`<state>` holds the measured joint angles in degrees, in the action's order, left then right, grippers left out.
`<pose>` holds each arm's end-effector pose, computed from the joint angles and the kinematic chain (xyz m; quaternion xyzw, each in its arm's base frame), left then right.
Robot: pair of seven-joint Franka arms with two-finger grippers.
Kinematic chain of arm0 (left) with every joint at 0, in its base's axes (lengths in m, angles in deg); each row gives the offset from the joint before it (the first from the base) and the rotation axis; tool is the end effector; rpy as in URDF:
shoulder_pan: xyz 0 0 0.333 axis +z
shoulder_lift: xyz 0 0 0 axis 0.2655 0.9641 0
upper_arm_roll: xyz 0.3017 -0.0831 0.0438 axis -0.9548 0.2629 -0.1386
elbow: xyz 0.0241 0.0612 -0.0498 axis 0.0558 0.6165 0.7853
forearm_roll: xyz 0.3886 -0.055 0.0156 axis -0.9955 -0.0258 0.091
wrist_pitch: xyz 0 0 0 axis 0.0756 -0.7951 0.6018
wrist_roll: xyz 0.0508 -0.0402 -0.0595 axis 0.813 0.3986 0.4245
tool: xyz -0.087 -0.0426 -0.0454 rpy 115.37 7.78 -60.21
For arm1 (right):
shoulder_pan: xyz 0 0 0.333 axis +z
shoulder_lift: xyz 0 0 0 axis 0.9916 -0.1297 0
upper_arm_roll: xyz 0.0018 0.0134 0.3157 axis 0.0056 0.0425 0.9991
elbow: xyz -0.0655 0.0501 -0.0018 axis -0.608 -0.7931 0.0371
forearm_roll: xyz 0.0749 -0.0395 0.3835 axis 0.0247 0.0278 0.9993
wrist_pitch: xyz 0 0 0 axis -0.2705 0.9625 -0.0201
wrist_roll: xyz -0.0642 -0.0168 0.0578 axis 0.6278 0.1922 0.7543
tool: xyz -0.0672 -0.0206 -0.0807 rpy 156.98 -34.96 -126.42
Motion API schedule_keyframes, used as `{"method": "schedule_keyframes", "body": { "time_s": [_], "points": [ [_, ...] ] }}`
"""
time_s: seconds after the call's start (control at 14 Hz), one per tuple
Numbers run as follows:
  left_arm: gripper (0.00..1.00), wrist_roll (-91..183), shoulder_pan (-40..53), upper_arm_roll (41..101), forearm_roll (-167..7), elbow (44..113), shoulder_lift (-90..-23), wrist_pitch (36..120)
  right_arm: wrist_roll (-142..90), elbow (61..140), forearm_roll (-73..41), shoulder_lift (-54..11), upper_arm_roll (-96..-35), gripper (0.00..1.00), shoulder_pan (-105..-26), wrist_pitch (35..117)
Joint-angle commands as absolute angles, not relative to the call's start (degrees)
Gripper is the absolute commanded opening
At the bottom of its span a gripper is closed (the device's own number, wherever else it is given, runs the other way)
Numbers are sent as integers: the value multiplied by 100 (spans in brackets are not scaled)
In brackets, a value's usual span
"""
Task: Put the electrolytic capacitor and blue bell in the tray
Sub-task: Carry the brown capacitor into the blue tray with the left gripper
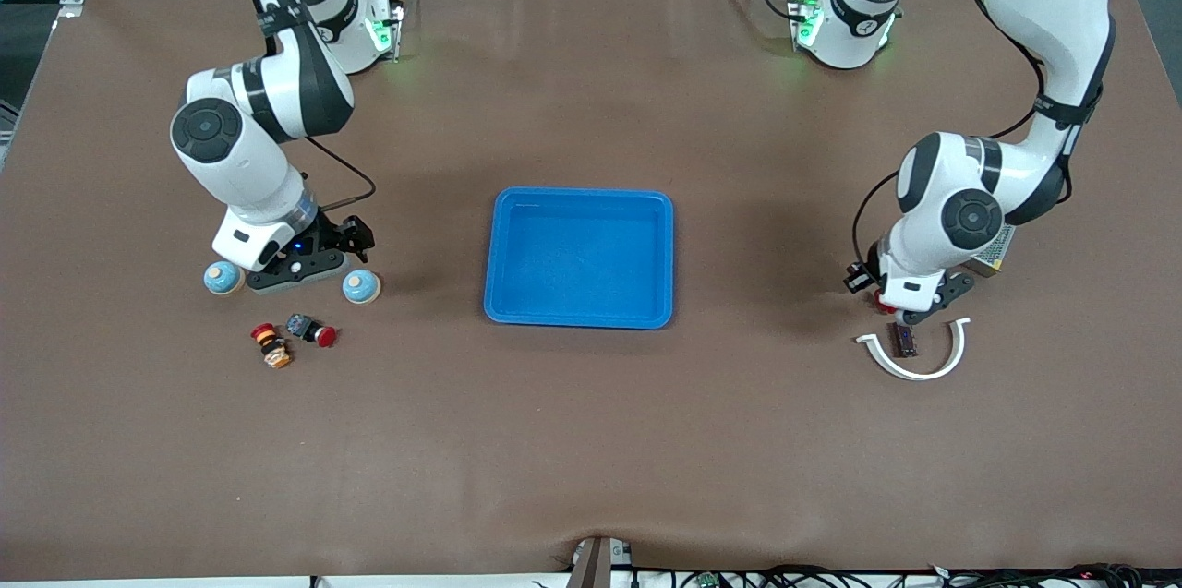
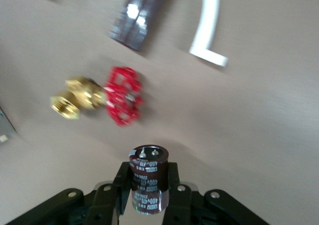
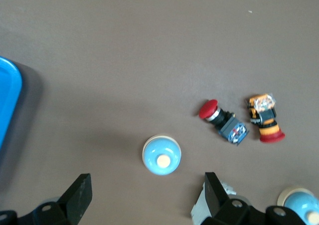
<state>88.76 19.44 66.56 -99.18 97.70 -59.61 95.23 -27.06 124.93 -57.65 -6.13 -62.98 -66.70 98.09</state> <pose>0.5665 -0.0966 0.2332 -0.9587 -0.2780 0.0447 0.0390 0.5520 0.1258 0.3382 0.9833 0.1734 0.0475 0.0281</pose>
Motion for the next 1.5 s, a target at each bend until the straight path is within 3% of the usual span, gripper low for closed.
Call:
{"method": "schedule_keyframes", "body": {
  "time_s": [0.0,0.57,1.07,1.43],
  "points": [
    [0,9536,1716,6959,-10040,9333,-6050,8987,-2142,12539,-5861,-835,-6237,100,-6962,10199],
    [0,11110,381,7040,-9987,8690,-5805,8783,-1779,12961,-5852,-1468,-6229,100,-7165,11404],
    [0,12657,-534,7040,-9969,7549,-4900,8783,-1779,13067,-5808,-1679,-6220,100,-7112,11528],
    [0,12693,-947,7040,-9952,7433,-4609,8818,-1779,13093,-5808,-1837,-6220,100,-7077,11650]
  ]
}}
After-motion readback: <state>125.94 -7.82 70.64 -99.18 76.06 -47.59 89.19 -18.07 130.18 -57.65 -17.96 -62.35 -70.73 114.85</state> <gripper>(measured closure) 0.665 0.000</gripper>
